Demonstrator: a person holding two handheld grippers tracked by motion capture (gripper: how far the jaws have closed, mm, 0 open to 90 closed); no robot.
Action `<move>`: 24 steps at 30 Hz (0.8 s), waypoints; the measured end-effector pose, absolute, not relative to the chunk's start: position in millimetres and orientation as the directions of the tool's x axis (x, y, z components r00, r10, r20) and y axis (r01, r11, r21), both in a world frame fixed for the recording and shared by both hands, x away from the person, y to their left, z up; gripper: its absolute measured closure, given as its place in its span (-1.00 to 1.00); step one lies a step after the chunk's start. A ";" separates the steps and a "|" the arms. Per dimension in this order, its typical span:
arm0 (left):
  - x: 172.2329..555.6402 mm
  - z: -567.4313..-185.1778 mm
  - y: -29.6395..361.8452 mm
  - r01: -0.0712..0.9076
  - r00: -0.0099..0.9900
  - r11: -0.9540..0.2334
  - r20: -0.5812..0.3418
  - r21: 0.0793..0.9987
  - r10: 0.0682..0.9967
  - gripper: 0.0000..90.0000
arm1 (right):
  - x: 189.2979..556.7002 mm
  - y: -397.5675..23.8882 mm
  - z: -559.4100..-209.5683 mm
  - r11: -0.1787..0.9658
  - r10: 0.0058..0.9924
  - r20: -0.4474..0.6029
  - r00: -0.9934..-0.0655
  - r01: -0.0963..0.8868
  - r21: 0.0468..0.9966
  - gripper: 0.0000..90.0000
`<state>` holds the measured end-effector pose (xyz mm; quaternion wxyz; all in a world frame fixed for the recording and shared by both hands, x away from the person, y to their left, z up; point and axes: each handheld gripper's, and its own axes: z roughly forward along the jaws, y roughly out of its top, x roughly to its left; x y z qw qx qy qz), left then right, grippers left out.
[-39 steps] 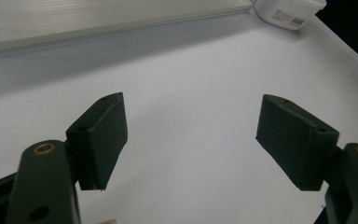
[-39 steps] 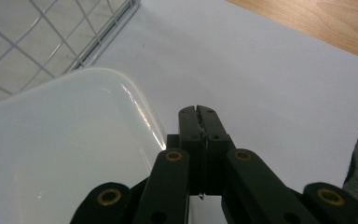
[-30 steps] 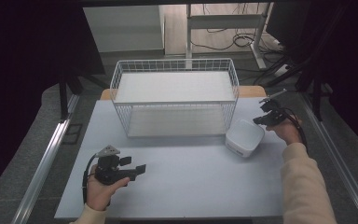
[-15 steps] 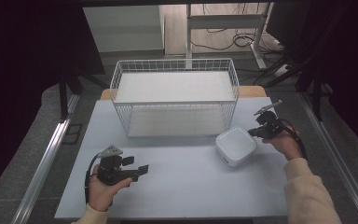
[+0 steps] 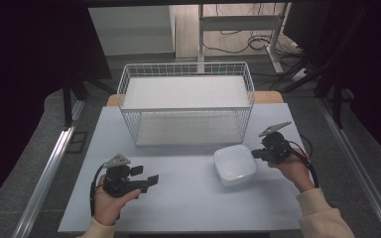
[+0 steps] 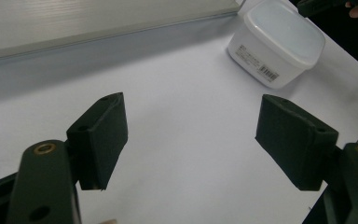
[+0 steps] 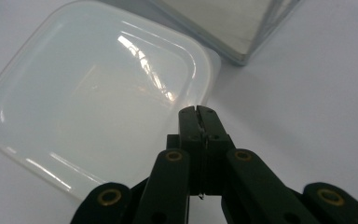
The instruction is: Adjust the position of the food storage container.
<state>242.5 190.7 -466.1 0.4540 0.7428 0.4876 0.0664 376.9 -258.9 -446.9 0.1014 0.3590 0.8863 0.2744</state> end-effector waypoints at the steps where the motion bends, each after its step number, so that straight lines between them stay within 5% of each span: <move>1: 242.5 -466.2 190.5 0.664 0.517 -0.114 -0.343 0.739 0.784 -0.46 | 372.9 -255.1 -447.1 0.595 0.685 0.019 -0.728 0.574 0.562 0.99; 24: 242.5 -467.4 187.3 0.667 0.522 -0.121 -0.345 0.735 0.780 -0.46 | 331.9 -180.7 -451.1 0.586 0.559 0.092 -0.824 0.471 0.660 0.99</move>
